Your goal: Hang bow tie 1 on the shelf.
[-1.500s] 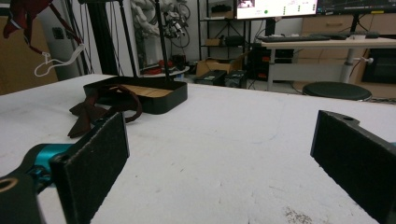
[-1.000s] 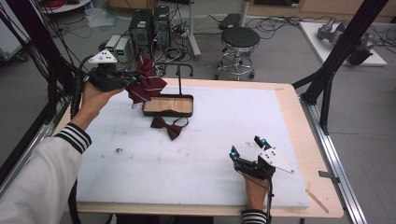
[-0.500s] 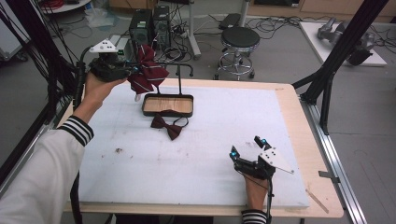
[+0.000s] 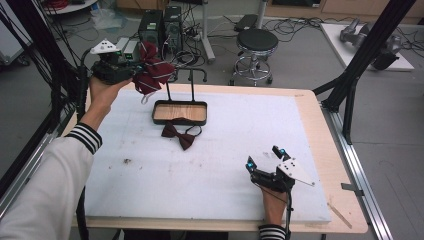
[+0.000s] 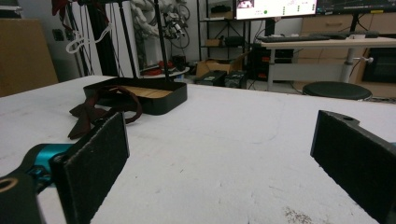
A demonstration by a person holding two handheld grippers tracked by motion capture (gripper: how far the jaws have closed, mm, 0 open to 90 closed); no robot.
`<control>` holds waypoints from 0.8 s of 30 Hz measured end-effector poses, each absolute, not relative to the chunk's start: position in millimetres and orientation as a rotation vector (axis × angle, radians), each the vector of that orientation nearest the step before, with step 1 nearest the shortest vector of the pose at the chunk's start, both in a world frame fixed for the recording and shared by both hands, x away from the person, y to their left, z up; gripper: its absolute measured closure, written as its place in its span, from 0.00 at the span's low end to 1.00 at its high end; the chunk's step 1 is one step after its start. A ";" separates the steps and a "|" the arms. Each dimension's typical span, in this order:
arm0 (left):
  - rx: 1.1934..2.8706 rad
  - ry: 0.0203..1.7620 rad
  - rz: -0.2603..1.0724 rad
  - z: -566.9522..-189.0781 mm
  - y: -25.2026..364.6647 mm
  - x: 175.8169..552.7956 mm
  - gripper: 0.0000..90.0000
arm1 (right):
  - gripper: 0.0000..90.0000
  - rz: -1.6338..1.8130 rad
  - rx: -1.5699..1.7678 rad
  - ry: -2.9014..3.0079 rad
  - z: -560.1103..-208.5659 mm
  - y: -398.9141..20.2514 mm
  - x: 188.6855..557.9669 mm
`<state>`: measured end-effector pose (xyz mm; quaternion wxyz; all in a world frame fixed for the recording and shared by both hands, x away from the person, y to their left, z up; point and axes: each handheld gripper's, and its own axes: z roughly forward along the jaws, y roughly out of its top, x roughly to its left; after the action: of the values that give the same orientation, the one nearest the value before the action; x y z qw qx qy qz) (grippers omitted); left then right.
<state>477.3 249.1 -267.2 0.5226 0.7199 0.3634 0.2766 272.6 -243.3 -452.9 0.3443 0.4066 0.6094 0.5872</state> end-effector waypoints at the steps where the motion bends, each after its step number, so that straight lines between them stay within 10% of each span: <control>1: 1.692 0.879 0.672 -269.6 251.7 476.6 0.85 | 0.04 1.525 1.057 1.583 -452.9 -243.3 272.6; 24: 1.640 0.969 0.667 -303.1 277.7 473.1 0.85 | 0.04 1.521 1.055 1.587 -452.8 -242.9 272.6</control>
<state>473.1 277.7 -303.1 0.5327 0.6878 0.4062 0.2796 272.6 -242.9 -452.8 0.3444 0.4062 0.6110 0.5857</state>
